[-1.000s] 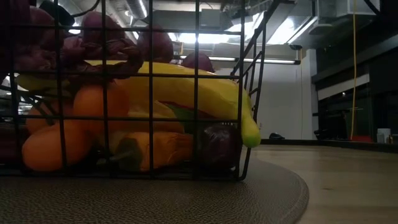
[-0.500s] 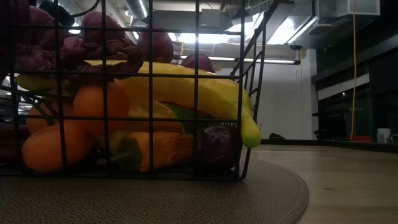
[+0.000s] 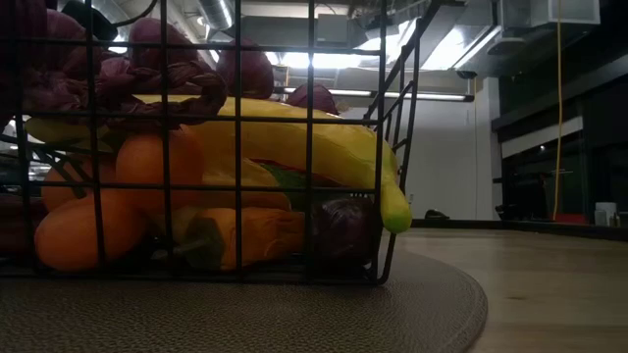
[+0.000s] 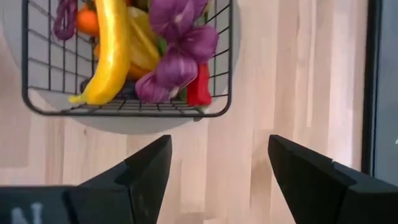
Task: Build produce basket
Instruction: Return to Home Position
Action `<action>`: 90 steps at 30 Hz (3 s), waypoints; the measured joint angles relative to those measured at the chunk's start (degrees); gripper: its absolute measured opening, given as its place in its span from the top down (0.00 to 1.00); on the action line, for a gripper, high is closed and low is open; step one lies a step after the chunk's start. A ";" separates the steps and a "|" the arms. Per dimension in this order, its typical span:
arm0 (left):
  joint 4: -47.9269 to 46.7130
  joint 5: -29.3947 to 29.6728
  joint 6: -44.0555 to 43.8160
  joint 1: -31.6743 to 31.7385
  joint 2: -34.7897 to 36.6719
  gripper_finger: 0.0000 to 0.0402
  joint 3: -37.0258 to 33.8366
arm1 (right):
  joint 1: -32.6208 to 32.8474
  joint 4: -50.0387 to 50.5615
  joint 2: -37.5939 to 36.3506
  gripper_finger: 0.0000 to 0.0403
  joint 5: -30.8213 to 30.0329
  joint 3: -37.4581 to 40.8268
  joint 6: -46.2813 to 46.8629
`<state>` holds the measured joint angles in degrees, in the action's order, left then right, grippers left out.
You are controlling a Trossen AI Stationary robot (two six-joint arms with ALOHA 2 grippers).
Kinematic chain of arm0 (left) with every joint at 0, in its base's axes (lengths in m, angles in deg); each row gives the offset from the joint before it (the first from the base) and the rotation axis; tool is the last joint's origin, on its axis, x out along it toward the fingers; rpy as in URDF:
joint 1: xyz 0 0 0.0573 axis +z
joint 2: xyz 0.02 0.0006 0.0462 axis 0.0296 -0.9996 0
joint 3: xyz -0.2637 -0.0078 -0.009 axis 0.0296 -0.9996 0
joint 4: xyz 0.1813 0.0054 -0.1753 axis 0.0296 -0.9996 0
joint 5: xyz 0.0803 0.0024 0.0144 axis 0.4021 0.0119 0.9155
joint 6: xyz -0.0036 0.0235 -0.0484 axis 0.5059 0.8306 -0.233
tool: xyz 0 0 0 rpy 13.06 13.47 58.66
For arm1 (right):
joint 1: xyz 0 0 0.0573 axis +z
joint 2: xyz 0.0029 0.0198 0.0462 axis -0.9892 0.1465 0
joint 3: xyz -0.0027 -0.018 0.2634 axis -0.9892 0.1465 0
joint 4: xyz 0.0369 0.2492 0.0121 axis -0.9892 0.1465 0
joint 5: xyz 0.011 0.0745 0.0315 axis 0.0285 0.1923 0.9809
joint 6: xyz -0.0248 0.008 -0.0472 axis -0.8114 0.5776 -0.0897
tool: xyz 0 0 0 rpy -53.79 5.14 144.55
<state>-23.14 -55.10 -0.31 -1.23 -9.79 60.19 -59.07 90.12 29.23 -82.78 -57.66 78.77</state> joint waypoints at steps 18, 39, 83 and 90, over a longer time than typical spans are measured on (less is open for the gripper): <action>0.12 0.00 0.00 -0.01 -0.01 0.42 0.02 | 1.76 -1.68 -0.11 0.33 -4.04 7.88 -0.34; 0.16 0.00 0.00 -0.01 0.00 0.42 0.01 | -4.08 -64.64 -48.95 0.33 7.62 86.77 11.46; 0.19 0.00 0.00 -0.02 -0.02 0.42 0.01 | -15.28 -89.64 -115.21 0.33 10.81 131.12 0.67; 0.19 -0.02 0.00 -0.02 -0.02 0.42 0.02 | -17.05 -89.88 -115.21 0.33 11.25 131.23 -4.37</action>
<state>-22.95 -55.12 -0.31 -1.25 -9.81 60.21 -76.12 0.24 -85.97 -71.53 73.57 74.40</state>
